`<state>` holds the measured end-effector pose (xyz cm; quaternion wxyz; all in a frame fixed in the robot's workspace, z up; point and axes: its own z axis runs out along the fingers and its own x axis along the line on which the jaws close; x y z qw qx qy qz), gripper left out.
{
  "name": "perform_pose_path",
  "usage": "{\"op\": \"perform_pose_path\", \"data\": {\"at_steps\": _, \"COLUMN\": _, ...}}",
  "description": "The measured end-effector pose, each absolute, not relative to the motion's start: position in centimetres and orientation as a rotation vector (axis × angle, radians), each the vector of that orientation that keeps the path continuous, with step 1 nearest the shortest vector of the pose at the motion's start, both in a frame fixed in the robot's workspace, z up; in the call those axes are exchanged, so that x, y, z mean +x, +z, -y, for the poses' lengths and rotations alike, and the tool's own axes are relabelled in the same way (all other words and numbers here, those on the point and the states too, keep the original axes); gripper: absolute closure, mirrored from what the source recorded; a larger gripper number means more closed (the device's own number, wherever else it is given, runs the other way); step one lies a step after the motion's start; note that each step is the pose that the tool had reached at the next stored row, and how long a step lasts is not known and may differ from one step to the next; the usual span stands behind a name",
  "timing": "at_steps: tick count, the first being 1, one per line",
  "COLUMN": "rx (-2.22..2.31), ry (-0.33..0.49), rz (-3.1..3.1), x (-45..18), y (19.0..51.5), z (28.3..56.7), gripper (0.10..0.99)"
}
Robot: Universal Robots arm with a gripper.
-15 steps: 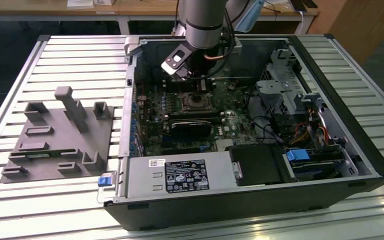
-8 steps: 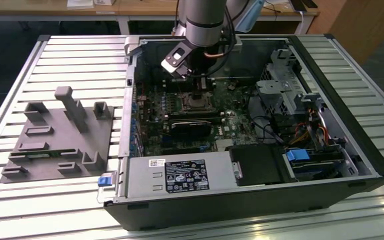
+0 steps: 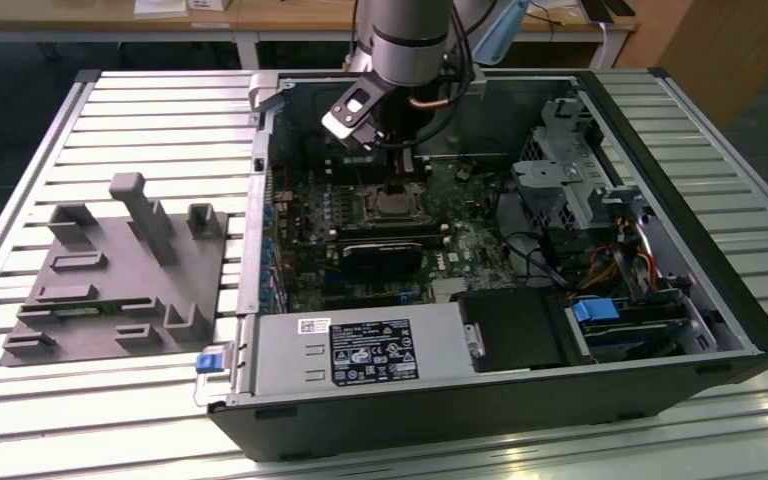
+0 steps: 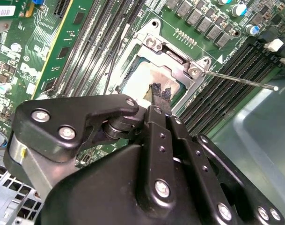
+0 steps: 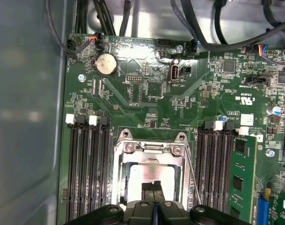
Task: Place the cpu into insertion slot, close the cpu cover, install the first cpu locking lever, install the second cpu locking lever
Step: 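Install the first cpu locking lever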
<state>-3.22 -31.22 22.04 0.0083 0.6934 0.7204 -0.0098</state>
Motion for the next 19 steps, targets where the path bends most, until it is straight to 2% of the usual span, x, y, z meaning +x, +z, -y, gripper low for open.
{"op": "perform_pose_path", "data": {"at_steps": 19, "rx": 2.164, "ry": -0.022, "rz": -2.247, "x": -3.2, "y": 25.3, "z": 31.2, "gripper": 0.973}}
